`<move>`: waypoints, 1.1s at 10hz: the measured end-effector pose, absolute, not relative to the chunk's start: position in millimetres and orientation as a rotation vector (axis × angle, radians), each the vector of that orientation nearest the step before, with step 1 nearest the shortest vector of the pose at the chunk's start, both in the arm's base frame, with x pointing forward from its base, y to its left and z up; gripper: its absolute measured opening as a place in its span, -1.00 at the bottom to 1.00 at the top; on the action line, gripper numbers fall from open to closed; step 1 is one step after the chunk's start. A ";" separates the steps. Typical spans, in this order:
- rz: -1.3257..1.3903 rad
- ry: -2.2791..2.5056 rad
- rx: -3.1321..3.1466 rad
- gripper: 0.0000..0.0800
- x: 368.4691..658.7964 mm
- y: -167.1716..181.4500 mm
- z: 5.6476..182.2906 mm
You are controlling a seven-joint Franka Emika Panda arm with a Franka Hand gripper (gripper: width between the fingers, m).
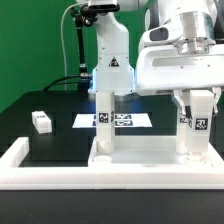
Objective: Assemble desk
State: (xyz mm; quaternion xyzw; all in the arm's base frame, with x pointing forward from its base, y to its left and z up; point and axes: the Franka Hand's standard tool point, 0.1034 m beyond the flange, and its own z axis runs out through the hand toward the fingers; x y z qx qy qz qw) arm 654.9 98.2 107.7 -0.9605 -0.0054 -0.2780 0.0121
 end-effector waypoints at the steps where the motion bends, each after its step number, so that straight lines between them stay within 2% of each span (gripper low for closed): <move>1: -0.867 -0.017 -2.994 -0.28 654.9 98.2 107.7; 5: -0.868 -0.016 -2.994 -0.28 655.0 98.0 107.9; 6: -0.868 -0.016 -2.994 -0.01 655.1 98.0 107.9; 7: -0.868 -0.016 -2.994 0.36 655.0 98.0 107.9; 8: -0.868 -0.016 -2.994 0.54 655.0 98.0 107.9; 11: -0.868 -0.016 -2.994 0.62 655.1 98.0 107.9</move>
Offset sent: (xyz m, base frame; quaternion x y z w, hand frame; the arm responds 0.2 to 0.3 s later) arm 0.0000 0.0000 0.0000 0.0000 0.0000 0.0000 1.0000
